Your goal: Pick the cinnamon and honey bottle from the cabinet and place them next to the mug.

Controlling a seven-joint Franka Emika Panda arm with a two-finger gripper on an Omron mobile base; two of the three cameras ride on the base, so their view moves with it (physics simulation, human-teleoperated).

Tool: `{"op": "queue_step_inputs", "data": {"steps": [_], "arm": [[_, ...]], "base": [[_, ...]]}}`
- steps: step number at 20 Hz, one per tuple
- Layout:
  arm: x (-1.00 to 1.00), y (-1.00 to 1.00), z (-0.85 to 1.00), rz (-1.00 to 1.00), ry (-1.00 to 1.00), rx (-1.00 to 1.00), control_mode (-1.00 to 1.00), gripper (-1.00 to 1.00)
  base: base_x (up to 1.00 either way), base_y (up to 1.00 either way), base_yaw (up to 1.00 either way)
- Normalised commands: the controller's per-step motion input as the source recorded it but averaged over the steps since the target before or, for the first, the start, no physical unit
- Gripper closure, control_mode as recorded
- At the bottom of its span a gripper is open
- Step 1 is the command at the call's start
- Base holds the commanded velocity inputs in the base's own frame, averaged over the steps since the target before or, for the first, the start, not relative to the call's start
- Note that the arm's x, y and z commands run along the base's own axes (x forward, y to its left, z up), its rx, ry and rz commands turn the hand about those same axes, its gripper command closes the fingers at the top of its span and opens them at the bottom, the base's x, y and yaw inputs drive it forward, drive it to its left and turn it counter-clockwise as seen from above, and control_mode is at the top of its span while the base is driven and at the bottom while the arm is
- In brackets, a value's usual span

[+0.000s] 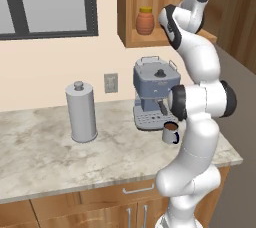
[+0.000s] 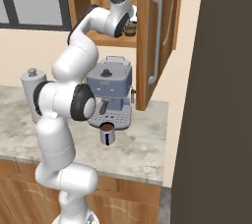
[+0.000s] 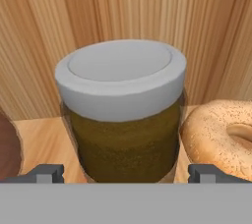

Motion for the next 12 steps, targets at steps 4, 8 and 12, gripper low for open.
{"op": "queue_step_inputs", "data": {"steps": [4, 8, 12], "arm": [[0.15, 0.0, 0.0, 0.0, 0.0, 0.0, -1.0, -1.0], [0.0, 0.0, 0.0, 0.0, 0.0, 0.0, -1.0, -1.0], [0.0, 0.0, 0.0, 0.0, 0.0, 0.0, -1.0, 1.0]], "base": [[0.0, 0.0, 0.0], [0.0, 0.0, 0.0], [0.0, 0.0, 0.0]]}}
